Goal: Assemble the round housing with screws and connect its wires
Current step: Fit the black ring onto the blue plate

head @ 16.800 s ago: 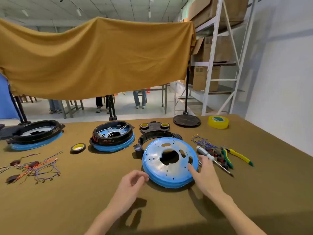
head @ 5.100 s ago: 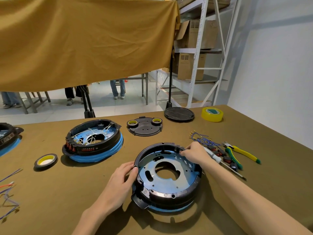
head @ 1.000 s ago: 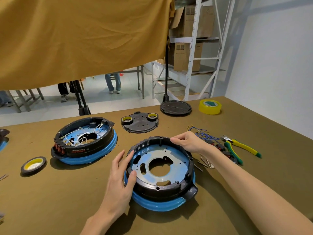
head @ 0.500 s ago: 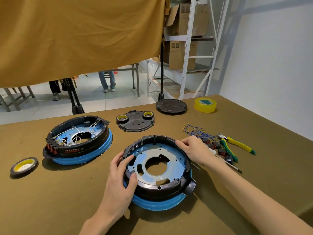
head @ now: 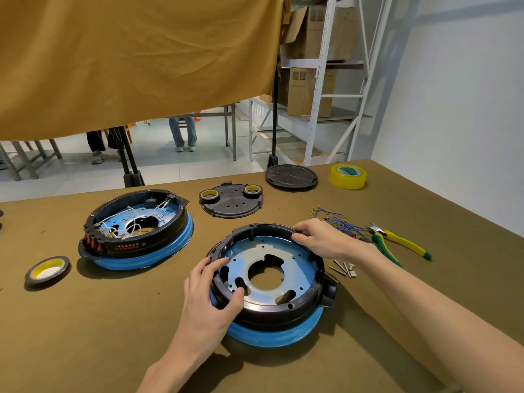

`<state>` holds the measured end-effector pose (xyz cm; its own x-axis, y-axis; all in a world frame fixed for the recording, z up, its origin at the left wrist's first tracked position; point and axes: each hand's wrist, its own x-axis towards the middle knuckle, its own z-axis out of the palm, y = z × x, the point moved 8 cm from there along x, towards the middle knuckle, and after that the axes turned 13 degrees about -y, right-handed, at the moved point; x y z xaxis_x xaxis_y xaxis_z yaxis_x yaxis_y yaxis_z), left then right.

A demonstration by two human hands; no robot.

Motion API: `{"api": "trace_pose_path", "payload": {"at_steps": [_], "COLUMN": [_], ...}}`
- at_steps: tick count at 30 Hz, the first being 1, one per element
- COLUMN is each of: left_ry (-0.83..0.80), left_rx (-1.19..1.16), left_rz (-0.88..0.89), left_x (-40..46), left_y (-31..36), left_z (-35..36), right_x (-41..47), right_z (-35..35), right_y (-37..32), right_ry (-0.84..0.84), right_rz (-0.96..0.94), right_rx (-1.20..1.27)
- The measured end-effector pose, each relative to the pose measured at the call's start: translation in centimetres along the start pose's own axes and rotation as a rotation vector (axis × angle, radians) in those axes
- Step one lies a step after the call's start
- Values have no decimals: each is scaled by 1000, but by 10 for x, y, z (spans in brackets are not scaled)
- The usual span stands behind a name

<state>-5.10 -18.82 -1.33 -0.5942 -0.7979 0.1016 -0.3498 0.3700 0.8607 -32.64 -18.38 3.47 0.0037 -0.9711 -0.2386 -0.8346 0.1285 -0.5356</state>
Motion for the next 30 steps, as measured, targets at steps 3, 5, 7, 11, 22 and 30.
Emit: {"api": "trace_pose_path", "payload": {"at_steps": [3,5,7,11,22,30], "left_ry": [17,17,5,-13,1,-22], "left_rx": [20,15,8,11,11,-1], "left_rz": [4,4,5,5,6,-3], "left_x": [0,0,2,4,1,1], "left_y": [-1,-3,-4,-6,-2,1], "left_z": [-2,-1,0,2,2,1], "right_x": [2,3,3,1,-6,-8], "right_z": [-4,-5,-4,-3,2,5], "right_y": [-6,-8,-5,2,2,2], "right_ry": [-1,-13,-25,-29,58,51], "right_rz": [-3,1,8,5,21,47], "right_rx": [-10,-17,-7,39,43,49]}}
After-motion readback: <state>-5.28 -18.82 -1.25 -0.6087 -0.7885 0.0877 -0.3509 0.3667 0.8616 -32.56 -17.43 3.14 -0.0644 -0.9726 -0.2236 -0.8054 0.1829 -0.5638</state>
